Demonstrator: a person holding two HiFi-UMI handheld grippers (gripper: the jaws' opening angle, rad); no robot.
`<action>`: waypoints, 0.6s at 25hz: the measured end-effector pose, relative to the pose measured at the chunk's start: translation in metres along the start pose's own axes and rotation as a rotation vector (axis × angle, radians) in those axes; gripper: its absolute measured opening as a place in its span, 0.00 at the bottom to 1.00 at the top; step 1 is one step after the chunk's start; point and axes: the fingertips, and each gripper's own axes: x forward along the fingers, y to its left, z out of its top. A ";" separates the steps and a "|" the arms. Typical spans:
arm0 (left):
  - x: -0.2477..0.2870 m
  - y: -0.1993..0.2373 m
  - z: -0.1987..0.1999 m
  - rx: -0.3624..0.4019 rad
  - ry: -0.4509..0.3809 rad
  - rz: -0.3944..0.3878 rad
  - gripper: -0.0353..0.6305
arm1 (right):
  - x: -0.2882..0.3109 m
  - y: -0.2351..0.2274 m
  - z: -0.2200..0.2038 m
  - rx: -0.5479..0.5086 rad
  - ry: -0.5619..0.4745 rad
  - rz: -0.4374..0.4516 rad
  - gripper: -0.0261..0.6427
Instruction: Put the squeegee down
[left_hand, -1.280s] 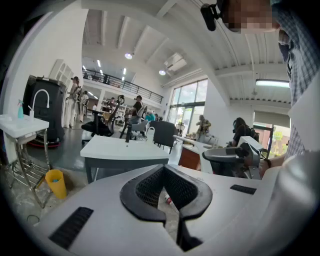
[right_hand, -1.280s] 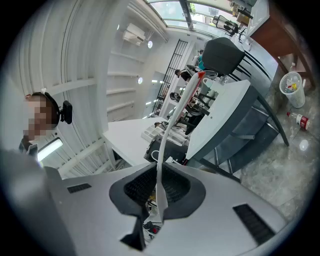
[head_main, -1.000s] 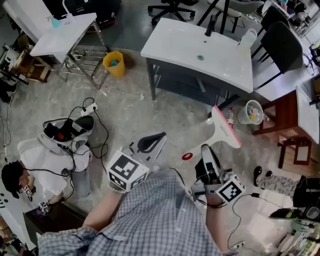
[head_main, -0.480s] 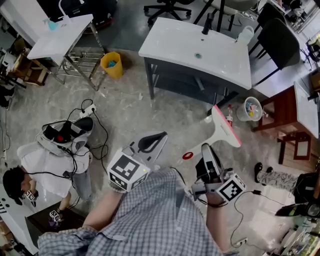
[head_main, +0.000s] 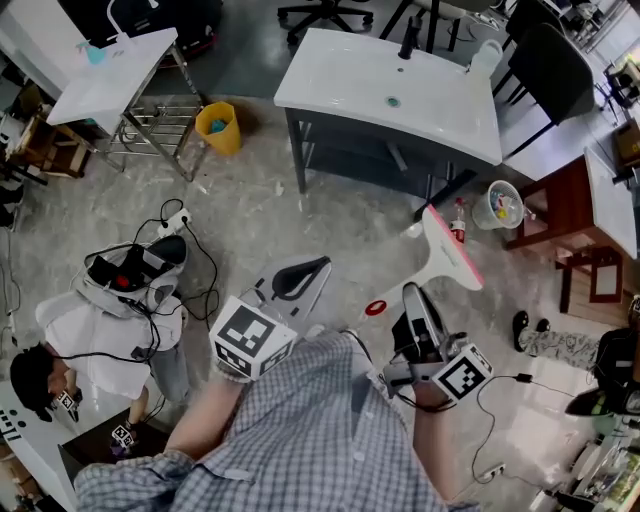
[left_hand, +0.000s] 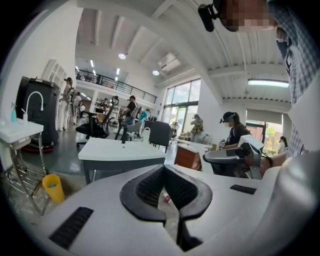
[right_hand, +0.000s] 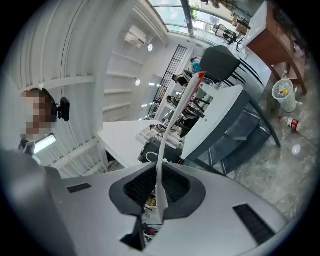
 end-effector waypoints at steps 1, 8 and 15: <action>-0.002 0.000 -0.001 0.001 -0.001 -0.003 0.06 | -0.001 0.001 -0.002 -0.002 -0.005 -0.003 0.09; -0.013 -0.001 -0.001 0.015 -0.011 -0.023 0.06 | -0.008 0.009 -0.011 -0.023 -0.022 -0.021 0.09; -0.016 0.001 0.000 0.015 -0.022 -0.024 0.06 | -0.011 0.009 -0.011 -0.026 -0.037 -0.029 0.09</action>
